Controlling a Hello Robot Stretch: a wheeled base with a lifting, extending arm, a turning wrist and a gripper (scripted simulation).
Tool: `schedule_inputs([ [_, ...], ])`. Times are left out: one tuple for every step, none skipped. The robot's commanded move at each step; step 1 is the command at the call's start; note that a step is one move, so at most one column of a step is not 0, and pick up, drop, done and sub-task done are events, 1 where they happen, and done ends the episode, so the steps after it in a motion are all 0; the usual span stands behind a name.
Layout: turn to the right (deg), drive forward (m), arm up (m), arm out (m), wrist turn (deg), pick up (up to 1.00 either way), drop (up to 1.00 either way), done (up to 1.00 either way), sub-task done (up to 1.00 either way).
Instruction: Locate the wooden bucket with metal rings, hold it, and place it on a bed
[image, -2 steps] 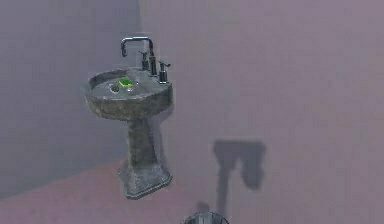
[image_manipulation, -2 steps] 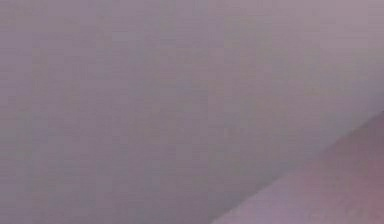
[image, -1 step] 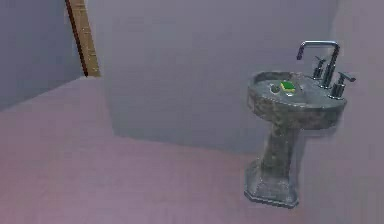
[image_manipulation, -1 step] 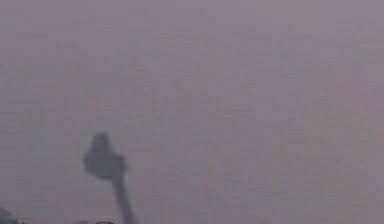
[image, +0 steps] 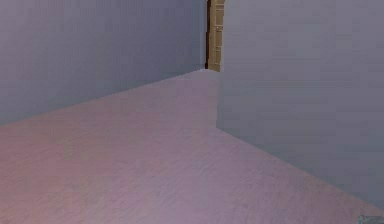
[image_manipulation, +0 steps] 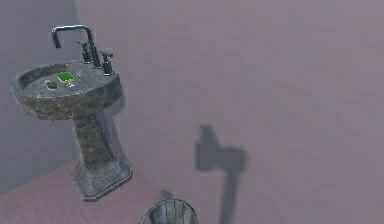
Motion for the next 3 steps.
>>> schedule_inputs([
  [0.0, 0.0, 0.32, 0.0, 0.0, 0.0, 0.0, 0.0, 0.0],
  [0.0, 0.0, 0.0, 0.2, 0.0, 0.0, 0.0, 0.0, 0.0],
  [0.0, 0.0, 0.0, 0.0, 45.0, 0.0, 0.0, 0.0, 0.0],
])
